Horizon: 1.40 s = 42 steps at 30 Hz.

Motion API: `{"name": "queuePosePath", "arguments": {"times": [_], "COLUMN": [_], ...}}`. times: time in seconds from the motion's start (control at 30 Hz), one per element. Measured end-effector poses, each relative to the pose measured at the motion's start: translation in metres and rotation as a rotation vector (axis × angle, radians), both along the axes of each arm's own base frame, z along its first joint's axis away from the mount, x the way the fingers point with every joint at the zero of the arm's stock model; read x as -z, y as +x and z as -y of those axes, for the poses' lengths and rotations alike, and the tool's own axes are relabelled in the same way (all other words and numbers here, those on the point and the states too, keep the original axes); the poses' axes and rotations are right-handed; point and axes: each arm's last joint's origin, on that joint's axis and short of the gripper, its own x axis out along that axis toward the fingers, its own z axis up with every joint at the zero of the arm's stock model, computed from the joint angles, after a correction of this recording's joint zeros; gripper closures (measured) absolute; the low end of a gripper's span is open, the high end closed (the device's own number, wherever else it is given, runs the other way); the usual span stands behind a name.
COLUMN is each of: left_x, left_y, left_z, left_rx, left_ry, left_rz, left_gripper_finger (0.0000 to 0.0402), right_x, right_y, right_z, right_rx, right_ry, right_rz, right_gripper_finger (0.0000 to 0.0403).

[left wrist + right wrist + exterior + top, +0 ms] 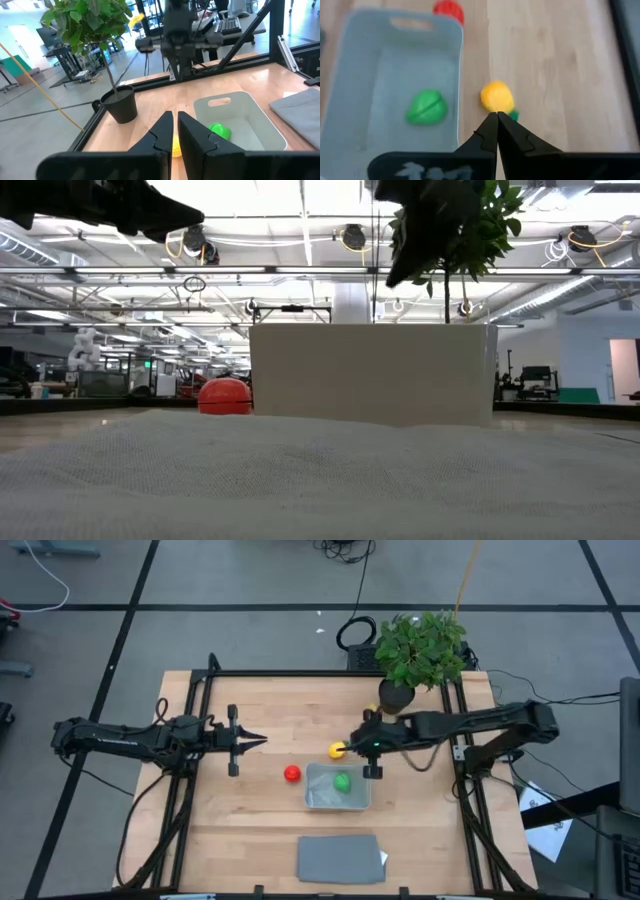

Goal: Pick and placing Produce into tupperware
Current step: Put the tomato into the gray bin

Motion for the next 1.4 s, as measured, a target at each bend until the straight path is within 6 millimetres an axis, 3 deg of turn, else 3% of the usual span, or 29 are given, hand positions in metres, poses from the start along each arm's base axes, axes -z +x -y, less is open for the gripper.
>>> {"name": "queuePosePath", "arguments": {"times": [0.23,0.63,0.8,1.0,1.4], "left_x": [0.002,0.001,0.001,0.002,0.002], "left_y": [0.0,0.0,0.0,0.0,0.0], "left_z": [0.0,-0.001,-0.001,-0.001,-0.001], "left_rx": [0.0,-0.015,-0.015,-0.015,-0.018], "left_ry": [0.001,0.028,0.03,0.03,0.005], "left_rz": [-0.017,-0.017,-0.017,-0.018,-0.023], "left_gripper_finger": [0.0371,0.0371,0.0371,0.0371,0.0371], "right_x": [0.0,0.022,0.038,0.056,0.06], "right_y": [-0.036,-0.09,-0.103,-0.115,-0.125], "right_z": [0.0,0.001,-0.001,-0.002,-0.001], "right_rx": [-0.051,-0.062,-0.089,-0.089,-0.103], "right_ry": [0.086,0.121,0.135,0.17,0.162], "right_rz": [0.245,0.55,0.664,0.669,0.772], "right_gripper_finger": [0.0403,0.0403,0.0403,0.0403,0.0403]}}
